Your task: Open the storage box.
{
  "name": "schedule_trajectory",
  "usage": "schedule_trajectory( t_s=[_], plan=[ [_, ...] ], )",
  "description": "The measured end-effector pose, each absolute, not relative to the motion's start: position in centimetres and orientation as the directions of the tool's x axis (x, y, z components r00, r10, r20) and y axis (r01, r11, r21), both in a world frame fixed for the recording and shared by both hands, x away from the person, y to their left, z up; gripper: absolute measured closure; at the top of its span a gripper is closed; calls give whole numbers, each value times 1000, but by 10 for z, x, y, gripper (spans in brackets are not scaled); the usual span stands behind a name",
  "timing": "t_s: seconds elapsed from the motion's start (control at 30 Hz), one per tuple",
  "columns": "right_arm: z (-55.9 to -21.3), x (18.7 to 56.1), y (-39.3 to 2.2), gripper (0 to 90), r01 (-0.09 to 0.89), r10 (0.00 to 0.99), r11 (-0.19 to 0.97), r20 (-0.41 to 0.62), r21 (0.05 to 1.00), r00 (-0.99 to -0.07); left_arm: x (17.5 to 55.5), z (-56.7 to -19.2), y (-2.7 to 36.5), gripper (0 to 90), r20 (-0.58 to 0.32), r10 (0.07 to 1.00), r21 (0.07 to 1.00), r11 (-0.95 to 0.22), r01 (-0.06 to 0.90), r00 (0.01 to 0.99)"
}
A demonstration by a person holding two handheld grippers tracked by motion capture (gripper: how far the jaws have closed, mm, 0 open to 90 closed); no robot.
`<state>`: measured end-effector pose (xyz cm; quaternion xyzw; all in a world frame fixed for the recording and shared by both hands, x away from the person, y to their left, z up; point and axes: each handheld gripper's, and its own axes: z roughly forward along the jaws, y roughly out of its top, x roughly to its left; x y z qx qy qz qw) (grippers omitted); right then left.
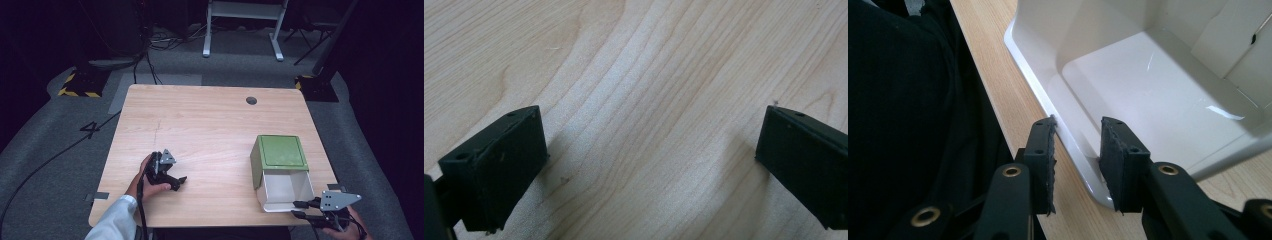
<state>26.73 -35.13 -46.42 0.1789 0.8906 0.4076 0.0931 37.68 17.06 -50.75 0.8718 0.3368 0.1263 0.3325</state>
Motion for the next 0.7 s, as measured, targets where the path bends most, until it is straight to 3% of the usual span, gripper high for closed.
schedule_trajectory(
  t_s=[0.7],
  plan=[
    [-464, 262, -352, 699, 229, 376, 601, -18, 766, -926, 377, -507, 171, 2, -3, 671, 665, -552, 503, 741]
  ],
)
